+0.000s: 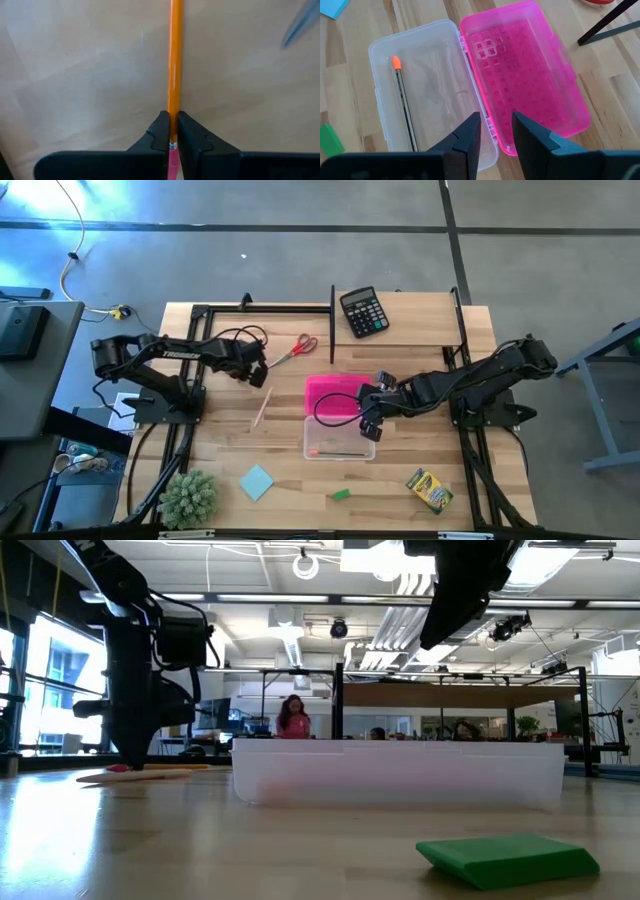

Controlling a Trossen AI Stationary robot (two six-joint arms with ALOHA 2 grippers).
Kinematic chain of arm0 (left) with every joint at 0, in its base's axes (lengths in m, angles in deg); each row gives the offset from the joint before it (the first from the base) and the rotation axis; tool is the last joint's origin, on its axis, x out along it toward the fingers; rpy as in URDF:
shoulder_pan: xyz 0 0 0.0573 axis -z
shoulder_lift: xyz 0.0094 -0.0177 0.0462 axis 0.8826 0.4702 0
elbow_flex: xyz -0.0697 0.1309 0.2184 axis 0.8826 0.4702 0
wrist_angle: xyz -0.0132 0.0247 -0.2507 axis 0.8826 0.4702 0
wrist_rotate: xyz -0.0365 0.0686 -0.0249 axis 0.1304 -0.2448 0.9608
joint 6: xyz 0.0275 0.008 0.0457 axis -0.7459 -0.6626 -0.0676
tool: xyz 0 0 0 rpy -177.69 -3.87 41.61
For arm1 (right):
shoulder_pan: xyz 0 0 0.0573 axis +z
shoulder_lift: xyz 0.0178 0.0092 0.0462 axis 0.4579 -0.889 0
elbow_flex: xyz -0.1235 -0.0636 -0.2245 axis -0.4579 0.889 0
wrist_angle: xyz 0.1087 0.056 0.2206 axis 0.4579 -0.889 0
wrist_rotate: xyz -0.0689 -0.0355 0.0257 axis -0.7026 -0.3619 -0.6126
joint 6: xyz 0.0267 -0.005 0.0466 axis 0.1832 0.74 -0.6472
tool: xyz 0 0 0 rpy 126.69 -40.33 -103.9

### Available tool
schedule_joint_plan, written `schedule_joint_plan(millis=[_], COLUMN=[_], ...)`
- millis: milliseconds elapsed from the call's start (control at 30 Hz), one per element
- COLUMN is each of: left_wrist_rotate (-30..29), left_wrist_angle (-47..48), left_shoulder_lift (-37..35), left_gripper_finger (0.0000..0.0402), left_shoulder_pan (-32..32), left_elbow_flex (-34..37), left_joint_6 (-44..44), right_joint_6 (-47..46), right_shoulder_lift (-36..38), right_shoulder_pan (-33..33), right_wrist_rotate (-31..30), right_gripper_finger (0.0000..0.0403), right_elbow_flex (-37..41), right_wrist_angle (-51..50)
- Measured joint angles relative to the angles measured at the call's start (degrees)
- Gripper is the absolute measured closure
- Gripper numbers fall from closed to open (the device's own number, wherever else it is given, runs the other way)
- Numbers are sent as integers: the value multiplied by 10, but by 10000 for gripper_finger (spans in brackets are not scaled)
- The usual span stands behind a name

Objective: Pack school essentials
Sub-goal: Put the yellow pencil into the supply box

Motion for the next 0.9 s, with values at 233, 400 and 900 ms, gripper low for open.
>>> schedule_joint_plan(millis=[233,400,900], left_wrist_rotate=[12,19,18], left_wrist_angle=[-13,-27,-25], left_shoulder_lift=[-21,-31,-33], left_gripper_finger=[394,394,394], left_shoulder_pan=[10,31,145], left_elbow_flex=[-1,-4,-106], left_joint_6=[-26,-40,-75], right_joint_6=[-11,-18,-41], right_shoulder_lift=[0,0,0], right_shoulder_pan=[0,0,-10], right_wrist_rotate=[0,0,-50], right_gripper_finger=[299,299,299], right_elbow_flex=[0,-5,-116], right_wrist_angle=[-1,-12,-132])
